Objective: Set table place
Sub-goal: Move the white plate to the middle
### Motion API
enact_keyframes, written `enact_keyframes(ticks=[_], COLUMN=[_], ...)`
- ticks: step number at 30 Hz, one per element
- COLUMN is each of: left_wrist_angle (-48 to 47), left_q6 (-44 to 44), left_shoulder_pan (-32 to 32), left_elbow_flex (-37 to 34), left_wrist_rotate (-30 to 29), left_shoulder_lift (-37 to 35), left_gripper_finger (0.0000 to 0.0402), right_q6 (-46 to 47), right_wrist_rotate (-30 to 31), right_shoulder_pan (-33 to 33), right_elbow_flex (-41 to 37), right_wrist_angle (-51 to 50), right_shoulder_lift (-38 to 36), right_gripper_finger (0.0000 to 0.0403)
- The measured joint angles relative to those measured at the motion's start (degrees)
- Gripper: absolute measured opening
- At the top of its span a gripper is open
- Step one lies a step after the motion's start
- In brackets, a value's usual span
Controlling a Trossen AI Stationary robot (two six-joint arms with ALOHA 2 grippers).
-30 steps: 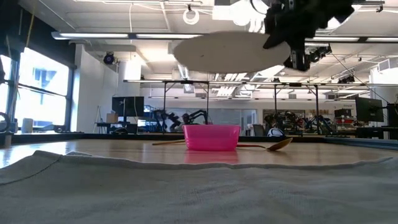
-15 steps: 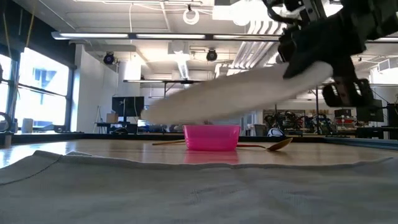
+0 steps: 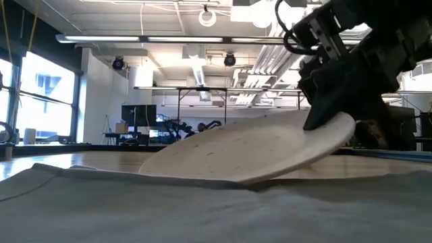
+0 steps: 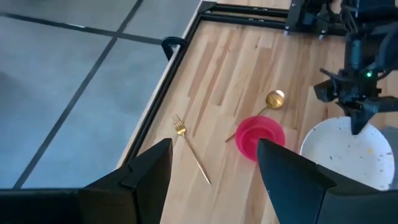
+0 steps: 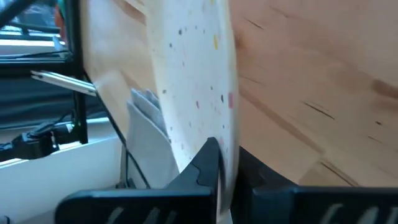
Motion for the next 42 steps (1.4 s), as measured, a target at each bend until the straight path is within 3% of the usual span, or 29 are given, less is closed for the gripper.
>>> enact_keyframes(ticks=[7,20,42], left_wrist_angle=[0.01,0.01,0.01], left_q6=[0.07,0.49,0.68], left_shoulder_pan=[0.0,0.0,0.0], left_elbow_flex=[0.0,0.0,0.0], left_wrist_rotate=[-0.55,-0.71,-1.03], left_shoulder_lift=[0.08,0.08,0.1], left_gripper_finger=[0.0223,0.0223,0.0223], right_q6=[-0.39,-8.41,-9.26], right_wrist_rotate=[-1.44,-6.84,-10.6], right_shoulder_pan=[-1.47,-10.26,-11.66], right_elbow_flex=[0.16,0.26,0.35], right_wrist_angle=[0.1,-0.8,-0.34], right_shoulder_lift=[2.87,6.68,9.76], right_gripper_finger=[0.0,0.0001,0.0001])
